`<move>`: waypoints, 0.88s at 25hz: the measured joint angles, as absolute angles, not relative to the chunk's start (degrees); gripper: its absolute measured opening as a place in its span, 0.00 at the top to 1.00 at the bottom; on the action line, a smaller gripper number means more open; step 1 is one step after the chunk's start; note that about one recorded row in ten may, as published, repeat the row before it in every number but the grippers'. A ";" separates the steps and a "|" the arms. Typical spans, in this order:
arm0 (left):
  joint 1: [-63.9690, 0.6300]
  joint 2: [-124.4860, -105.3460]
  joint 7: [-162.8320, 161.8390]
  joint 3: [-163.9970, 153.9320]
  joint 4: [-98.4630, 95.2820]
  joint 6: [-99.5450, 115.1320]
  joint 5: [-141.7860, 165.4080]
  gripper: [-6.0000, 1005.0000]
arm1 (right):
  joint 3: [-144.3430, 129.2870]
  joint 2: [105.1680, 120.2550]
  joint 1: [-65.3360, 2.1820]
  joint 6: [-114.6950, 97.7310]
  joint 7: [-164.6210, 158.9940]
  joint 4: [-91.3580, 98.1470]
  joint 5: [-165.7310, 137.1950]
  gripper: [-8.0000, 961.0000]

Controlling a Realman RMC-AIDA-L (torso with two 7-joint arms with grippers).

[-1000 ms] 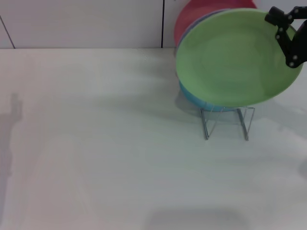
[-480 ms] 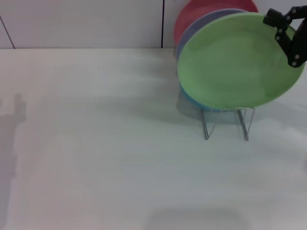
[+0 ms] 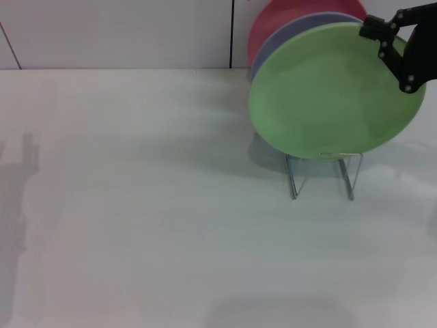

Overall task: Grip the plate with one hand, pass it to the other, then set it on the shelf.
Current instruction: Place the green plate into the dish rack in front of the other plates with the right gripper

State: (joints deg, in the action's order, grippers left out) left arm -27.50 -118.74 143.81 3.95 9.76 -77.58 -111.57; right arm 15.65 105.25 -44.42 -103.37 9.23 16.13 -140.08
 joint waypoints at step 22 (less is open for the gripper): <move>-27.78 -118.74 143.65 4.00 10.37 -78.14 -111.64 0.40 | 12.82 105.22 -44.91 -102.73 8.00 17.49 -140.00 0.97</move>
